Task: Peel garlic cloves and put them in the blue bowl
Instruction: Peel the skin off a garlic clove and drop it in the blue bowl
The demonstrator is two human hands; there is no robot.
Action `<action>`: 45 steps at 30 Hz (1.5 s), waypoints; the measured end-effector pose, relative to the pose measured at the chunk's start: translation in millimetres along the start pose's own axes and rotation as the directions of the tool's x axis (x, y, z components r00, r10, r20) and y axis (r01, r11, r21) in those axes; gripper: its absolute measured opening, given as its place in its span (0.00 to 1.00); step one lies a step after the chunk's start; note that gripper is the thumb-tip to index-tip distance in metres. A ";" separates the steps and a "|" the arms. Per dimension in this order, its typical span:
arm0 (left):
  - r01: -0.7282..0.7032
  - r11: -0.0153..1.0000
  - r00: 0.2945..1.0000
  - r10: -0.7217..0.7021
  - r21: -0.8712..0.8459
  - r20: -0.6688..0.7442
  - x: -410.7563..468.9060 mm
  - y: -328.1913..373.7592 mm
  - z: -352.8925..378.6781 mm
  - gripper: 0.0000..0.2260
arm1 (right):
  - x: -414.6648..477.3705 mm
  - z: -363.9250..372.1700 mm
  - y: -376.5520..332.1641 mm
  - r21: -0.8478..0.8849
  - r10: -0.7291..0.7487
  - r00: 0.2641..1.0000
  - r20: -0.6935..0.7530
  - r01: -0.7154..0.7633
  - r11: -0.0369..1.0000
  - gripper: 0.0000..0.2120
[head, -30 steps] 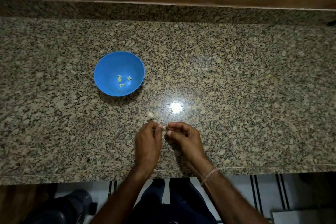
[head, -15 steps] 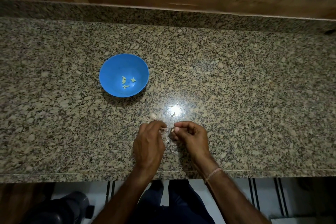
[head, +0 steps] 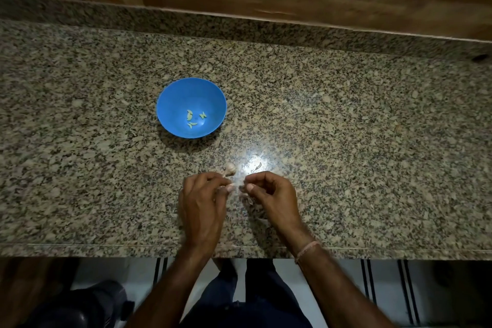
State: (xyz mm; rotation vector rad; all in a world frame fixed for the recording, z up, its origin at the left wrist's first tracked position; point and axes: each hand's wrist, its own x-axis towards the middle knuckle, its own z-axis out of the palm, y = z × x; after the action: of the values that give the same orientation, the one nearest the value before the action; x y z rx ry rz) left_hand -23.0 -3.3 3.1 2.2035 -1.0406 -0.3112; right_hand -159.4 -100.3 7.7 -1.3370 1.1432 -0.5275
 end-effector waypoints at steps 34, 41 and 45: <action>0.166 0.985 0.986 -0.166 -0.054 0.011 -55.3 35.9 59.5 0.11 | 8.8 -81.5 47.6 -0.274 -0.072 0.974 0.214 0.131 0.953 0.09; 0.139 0.984 0.990 -0.137 -0.115 0.024 -44.4 40.0 63.1 0.13 | 19.4 -85.0 41.1 -0.271 -0.096 0.959 0.266 0.170 0.948 0.10; 0.140 0.985 0.990 -0.138 -0.100 0.028 -43.4 35.6 69.3 0.11 | 37.7 -75.9 29.6 -0.370 -0.260 0.929 0.264 0.347 0.862 0.15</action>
State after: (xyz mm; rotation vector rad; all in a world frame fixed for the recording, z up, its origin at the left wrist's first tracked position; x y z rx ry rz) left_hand -105.1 -19.5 -27.9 2.1888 -0.8640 -0.4409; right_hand -218.5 -161.9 -20.5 -1.9161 0.9002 -0.3704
